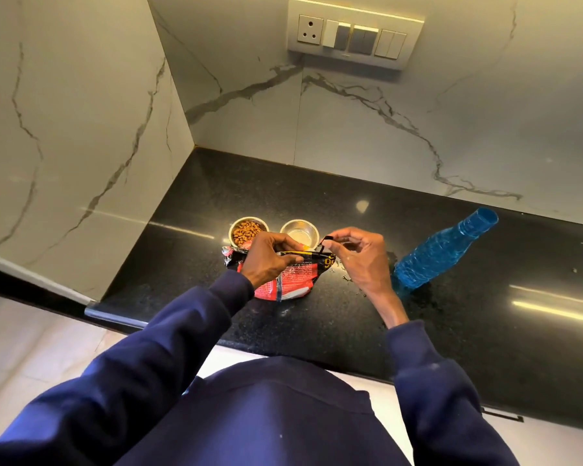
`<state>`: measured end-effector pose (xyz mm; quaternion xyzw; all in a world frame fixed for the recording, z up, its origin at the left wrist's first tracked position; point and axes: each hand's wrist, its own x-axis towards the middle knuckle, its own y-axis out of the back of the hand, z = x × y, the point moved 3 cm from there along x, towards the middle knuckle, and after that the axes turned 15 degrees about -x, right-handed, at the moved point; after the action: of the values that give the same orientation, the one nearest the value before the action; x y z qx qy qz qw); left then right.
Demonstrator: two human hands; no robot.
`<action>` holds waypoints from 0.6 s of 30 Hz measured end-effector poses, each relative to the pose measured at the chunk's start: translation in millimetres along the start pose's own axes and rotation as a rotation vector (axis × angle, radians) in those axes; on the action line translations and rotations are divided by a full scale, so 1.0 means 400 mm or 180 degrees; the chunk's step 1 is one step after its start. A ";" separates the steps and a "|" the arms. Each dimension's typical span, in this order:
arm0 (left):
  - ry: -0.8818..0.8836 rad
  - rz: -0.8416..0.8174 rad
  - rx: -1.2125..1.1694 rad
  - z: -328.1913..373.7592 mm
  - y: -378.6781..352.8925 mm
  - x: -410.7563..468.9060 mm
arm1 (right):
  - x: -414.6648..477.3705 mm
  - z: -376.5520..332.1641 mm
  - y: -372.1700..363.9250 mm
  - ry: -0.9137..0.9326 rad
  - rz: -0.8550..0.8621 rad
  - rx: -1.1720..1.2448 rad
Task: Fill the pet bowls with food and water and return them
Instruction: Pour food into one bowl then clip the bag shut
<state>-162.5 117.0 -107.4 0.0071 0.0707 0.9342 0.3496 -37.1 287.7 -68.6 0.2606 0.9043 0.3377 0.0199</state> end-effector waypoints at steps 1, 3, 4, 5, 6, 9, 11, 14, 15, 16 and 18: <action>-0.0004 -0.0006 -0.0009 0.000 0.001 0.001 | 0.001 -0.004 -0.011 0.0022 -0.0012 -0.0129; -0.0017 -0.0033 -0.0030 0.001 0.002 0.003 | 0.003 -0.006 -0.034 -0.0007 -0.0051 -0.0470; -0.0037 -0.0054 -0.0026 0.002 0.003 0.002 | 0.002 -0.008 -0.047 -0.0024 -0.0063 -0.0642; -0.0059 -0.0070 -0.0012 0.004 0.002 0.002 | 0.002 -0.010 -0.057 -0.0042 -0.0082 -0.0751; -0.0084 -0.0076 -0.0013 0.005 0.002 0.000 | 0.001 -0.015 -0.065 -0.0059 -0.0111 -0.0801; -0.0115 -0.0019 -0.0076 0.002 0.004 -0.001 | 0.006 -0.030 -0.080 -0.0082 -0.0229 -0.0792; -0.0120 0.0007 -0.0077 -0.004 0.005 0.000 | 0.010 -0.036 -0.084 -0.0079 -0.0275 -0.0794; -0.0132 -0.0036 0.0036 -0.010 0.000 0.003 | 0.009 -0.047 -0.086 0.0102 -0.0355 -0.1015; -0.0117 -0.0077 0.0105 -0.012 -0.001 0.004 | 0.009 -0.048 -0.087 0.0179 -0.0385 -0.1085; -0.0105 -0.0126 0.0195 -0.011 -0.002 0.004 | 0.009 -0.048 -0.089 0.0240 -0.0395 -0.1118; -0.0123 -0.0261 0.0378 -0.008 -0.007 0.006 | 0.006 -0.044 -0.088 0.0293 -0.0354 -0.1128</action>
<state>-162.9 120.3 -111.1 0.0430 0.1195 0.9130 0.3878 -59.1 256.0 -76.5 0.1869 0.8436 0.5015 0.0427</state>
